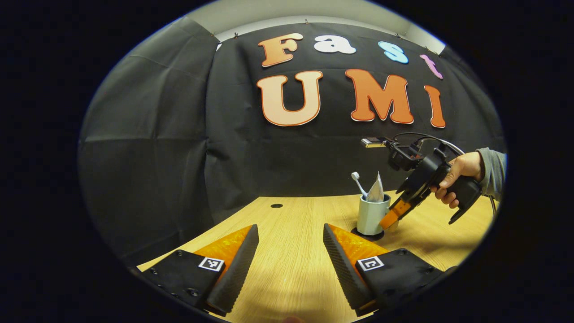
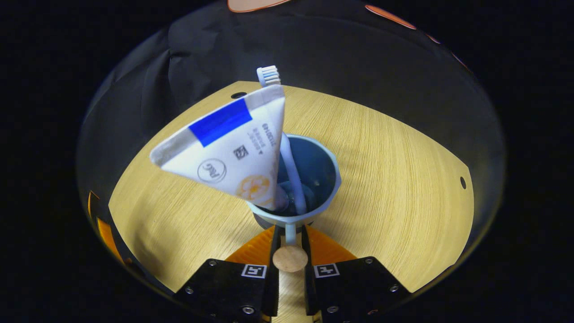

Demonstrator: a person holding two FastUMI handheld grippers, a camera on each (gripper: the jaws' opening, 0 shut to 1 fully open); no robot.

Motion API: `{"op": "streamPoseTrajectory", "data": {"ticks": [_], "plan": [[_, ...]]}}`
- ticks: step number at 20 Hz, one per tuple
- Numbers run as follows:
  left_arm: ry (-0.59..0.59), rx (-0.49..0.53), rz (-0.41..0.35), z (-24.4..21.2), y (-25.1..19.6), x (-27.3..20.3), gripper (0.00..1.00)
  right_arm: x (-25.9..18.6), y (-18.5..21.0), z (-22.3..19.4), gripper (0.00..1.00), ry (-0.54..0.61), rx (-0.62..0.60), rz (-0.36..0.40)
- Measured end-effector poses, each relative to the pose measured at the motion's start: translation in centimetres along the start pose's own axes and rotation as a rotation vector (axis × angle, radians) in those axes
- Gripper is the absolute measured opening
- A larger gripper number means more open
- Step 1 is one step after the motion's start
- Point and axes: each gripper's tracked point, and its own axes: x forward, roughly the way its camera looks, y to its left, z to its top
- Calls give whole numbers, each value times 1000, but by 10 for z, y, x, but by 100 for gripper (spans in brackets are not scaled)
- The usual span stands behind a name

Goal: Put the toothbrush and toothpaste on the desktop into the cup, then pick up the cup and place it on the coaster on the desktop.

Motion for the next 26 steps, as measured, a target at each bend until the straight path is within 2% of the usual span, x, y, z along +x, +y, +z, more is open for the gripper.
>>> {"op": "streamPoseTrajectory", "data": {"ticks": [1, 2, 3, 4, 5, 6, 8, 14, 15, 16, 18, 26], "plan": [[4, 0, 0, 0, 0, 2, 92, 0, 1, 1, 24, 11, 2, 3], [4, -2, 1, -1, 0, 3, 93, 3, 4, -4, 29, 31, 18, 14], [5, -4, 0, -1, -1, 4, 93, -1, 4, 1, 24, 17, 49, 21], [8, -5, -2, -2, -3, 4, 92, 2, 6, -5, 24, 26, 59, 31], [9, -6, -5, -4, -4, 4, 92, 1, 7, -5, 29, 19, 65, 37], [11, -5, -8, -6, -5, 6, 92, 1, 7, -4, 26, 11, 63, 44], [14, -7, -12, -6, -9, 9, 92, 0, 7, 0, 30, -19, 81, 61], [5, -33, -44, 6, -33, 20, 92, -49, -8, 22, 52, -201, 133, 109], [0, -36, -51, 9, -38, 21, 92, -54, -14, 25, 48, -240, 130, 103], [-3, -38, -55, 12, -44, 22, 92, -60, -19, 26, 59, -273, 124, 97], [-11, -35, -64, 18, -54, 24, 92, -68, -22, 22, 67, -306, 129, 113], [-58, -50, -103, 44, -97, 22, 92, -127, -63, 22, 72, -564, 152, 83]]}}
